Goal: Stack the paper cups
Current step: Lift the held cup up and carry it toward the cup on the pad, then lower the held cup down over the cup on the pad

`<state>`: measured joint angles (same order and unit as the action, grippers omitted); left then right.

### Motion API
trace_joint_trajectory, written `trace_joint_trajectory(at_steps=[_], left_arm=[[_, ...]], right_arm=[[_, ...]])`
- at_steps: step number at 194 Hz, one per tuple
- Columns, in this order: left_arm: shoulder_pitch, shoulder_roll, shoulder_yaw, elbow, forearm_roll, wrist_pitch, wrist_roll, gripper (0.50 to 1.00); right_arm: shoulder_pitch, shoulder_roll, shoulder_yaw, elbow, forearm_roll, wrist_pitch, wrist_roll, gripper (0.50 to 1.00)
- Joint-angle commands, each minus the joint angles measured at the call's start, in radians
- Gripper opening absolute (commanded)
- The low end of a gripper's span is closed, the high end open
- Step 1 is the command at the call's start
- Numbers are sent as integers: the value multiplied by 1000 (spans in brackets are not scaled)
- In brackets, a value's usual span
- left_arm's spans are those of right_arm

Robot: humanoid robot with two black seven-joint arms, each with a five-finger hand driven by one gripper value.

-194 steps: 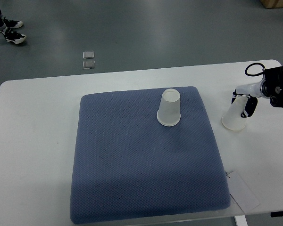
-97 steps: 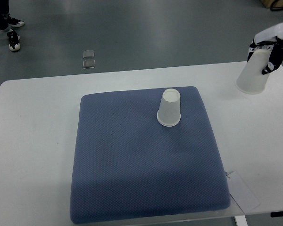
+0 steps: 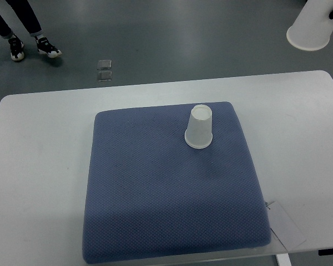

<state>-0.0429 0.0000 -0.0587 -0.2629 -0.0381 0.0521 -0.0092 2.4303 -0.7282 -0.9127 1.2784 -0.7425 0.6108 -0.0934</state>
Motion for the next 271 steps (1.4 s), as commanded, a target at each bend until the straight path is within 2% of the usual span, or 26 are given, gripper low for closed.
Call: trace_joint_trajectory(at_steps=[1, 55, 98, 158, 184, 225, 271], left_arm=[[0, 0, 0, 1, 0, 0, 0, 1000], [0, 0, -1, 1, -2, 0, 0, 1000], [0, 0, -3, 2, -2, 0, 0, 1000], [0, 0, -7, 2, -2, 0, 0, 1000], [0, 0, -7, 2, -2, 0, 0, 1000], [2, 0, -7, 2, -3, 0, 0, 1000], [2, 0, -6, 2, -2, 0, 0, 1000]], right_arm=[[1, 13, 2, 4, 2, 0, 0, 637], [-39, 128, 78, 2, 57, 0, 0, 637], [-50, 303, 94, -8, 204, 0, -2, 637], [-114, 513, 94, -64, 325, -117, -2, 639], [-158, 559, 94, -85, 338, -157, -2, 639], [-223, 576, 81, -105, 334, -206, -2, 639], [-269, 573, 77, -106, 331, -215, -2, 639]])
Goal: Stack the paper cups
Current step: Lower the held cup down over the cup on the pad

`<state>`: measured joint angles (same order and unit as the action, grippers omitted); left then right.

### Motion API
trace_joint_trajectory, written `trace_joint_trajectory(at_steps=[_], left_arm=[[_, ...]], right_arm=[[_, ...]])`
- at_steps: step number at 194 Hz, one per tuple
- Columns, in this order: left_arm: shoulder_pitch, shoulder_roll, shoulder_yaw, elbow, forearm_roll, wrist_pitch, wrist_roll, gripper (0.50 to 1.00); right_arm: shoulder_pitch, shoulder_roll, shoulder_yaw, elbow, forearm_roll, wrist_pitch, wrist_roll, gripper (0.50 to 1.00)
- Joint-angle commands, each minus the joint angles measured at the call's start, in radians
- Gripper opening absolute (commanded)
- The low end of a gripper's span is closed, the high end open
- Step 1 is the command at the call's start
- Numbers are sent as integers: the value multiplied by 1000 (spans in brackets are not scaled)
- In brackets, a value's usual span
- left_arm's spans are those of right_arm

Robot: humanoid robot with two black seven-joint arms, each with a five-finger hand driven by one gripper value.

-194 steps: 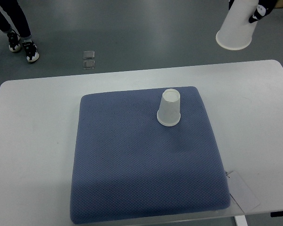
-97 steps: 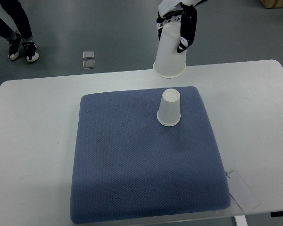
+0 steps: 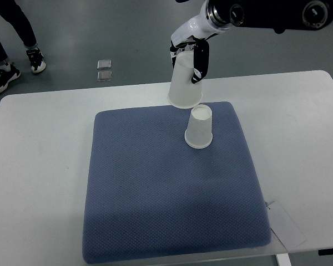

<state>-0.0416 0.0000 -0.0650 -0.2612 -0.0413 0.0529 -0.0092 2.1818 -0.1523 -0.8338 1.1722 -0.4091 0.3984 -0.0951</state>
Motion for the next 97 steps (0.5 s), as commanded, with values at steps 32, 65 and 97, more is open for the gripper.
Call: trace_joint_trajectory(at_steps=[32, 65, 97], left_arm=[[0, 0, -1, 0, 1, -1, 0, 1000], [0, 0, -1, 0, 0, 1, 0, 1000], [0, 0, -1, 0, 0, 1, 0, 1000]], right_arm=[[-57, -3, -31, 0, -4, -39, 0, 641], [-77, -6, -39, 0, -7, -46, 0, 641], [-93, -7, -39, 0, -8, -58, 0, 641]])
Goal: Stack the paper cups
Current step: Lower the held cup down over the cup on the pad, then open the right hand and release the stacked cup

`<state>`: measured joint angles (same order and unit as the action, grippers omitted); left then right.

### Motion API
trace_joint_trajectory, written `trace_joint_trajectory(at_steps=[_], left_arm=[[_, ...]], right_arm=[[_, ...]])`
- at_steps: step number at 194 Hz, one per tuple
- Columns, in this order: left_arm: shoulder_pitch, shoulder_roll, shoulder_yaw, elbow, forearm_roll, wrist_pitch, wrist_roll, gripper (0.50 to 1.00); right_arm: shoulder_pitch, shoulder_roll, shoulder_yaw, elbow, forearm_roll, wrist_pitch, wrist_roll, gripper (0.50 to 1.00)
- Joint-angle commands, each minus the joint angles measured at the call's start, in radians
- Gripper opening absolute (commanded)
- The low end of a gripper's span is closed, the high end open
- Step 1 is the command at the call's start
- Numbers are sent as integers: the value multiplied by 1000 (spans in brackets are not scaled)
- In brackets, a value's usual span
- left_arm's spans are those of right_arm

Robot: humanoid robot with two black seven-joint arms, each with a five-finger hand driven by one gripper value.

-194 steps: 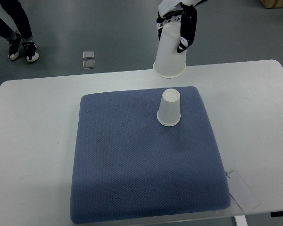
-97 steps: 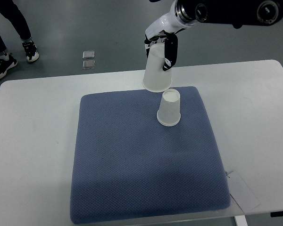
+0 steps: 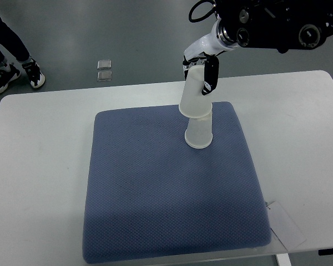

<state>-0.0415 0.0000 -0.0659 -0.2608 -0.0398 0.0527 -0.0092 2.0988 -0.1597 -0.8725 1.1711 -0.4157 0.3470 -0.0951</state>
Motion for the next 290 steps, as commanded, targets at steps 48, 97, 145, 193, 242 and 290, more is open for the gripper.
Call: trace_joint_trajectory(at_steps=[48, 97, 145, 193, 242, 290], left_arm=[[3, 0, 0, 0, -2, 1, 0, 1000], [3, 0, 0, 0, -2, -1, 0, 1000], [5, 0, 0, 2, -2, 1, 0, 1000], [5, 0, -2, 2, -2, 1, 0, 1000], [5, 0, 0, 2, -2, 1, 0, 1000], [5, 0, 0, 0, -2, 1, 0, 1000]], right_arm=[[-33, 0, 0, -1, 0, -22, 0, 646], [-46, -3, -14, -1, -2, -37, 0, 648], [-65, -6, -28, -1, 0, -56, 0, 682], [-66, -7, -28, -1, 0, -57, 0, 750], [-66, -7, -28, -1, 5, -57, 0, 791], [-63, -11, -25, -1, 8, -57, 0, 821]])
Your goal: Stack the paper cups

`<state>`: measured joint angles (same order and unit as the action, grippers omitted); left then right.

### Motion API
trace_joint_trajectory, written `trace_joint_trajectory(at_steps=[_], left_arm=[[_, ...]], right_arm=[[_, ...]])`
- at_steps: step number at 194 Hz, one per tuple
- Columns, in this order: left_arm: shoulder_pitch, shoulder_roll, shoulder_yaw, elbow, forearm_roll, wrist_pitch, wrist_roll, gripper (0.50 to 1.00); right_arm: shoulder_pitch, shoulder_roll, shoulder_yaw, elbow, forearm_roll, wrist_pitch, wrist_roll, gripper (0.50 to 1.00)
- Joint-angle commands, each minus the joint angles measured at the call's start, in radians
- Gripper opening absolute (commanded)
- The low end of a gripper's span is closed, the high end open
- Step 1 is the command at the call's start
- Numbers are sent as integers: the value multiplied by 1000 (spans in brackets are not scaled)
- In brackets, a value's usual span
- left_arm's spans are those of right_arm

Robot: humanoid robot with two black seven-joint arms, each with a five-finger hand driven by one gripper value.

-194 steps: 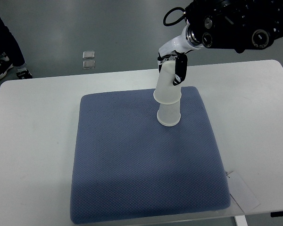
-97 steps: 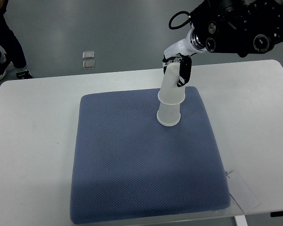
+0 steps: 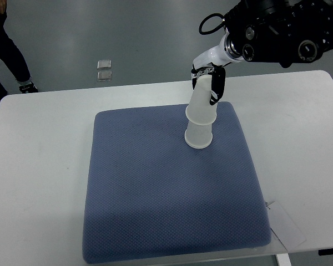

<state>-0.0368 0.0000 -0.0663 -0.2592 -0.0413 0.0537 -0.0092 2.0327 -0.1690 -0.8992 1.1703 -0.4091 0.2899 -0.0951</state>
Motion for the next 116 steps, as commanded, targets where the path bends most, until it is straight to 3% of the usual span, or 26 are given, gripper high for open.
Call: trace_joint_trajectory(at_steps=[1, 72, 99, 116], left_arm=[[0, 0, 0, -2, 0, 0, 0, 1000], [0, 0, 2, -2, 0, 0, 0, 1000], [0, 0, 2, -2, 0, 0, 0, 1000], [0, 0, 2, -2, 0, 0, 0, 1000]], right_arm=[[3, -1, 2, 0, 1, 0, 0, 821], [0, -41, 22, -3, 12, -11, 2, 823], [-51, -95, 42, -28, 138, -77, 9, 823], [-155, -165, 158, -55, 240, -147, 12, 823]])
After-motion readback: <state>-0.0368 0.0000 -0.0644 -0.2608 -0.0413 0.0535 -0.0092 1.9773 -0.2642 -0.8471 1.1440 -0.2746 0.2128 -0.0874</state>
